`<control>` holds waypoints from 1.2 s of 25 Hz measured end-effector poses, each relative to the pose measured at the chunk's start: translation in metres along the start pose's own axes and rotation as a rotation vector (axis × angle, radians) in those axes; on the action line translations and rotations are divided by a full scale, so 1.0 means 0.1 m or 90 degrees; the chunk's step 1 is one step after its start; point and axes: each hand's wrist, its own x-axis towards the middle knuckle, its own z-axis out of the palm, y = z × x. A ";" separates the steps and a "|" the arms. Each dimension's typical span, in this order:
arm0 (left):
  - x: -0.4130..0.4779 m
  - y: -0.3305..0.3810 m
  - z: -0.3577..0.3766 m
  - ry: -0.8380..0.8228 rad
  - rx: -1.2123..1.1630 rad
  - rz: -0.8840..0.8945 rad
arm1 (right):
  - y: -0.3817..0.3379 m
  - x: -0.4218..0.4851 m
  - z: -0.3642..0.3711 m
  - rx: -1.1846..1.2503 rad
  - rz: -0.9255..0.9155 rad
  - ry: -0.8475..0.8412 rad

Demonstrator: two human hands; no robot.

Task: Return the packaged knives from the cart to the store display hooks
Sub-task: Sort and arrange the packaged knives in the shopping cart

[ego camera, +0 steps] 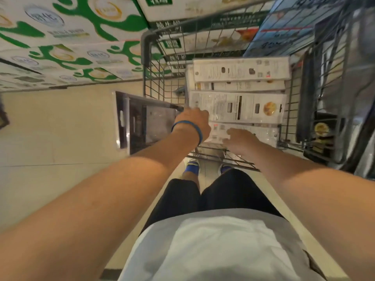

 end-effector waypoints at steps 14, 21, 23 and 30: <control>0.76 0.13 0.58 -0.101 -0.838 -0.281 | 0.36 0.47 0.08 -0.021 0.036 0.046; 0.63 -0.05 -0.14 -0.050 -1.164 -0.247 | 0.19 0.42 -0.08 0.333 -0.079 0.431; 0.66 -0.16 -0.25 0.013 -1.154 -0.177 | 0.03 0.36 -0.28 0.553 -0.104 0.440; 0.60 -0.11 -0.03 -0.035 -0.753 -0.109 | -0.23 0.23 -0.55 1.064 -0.085 0.272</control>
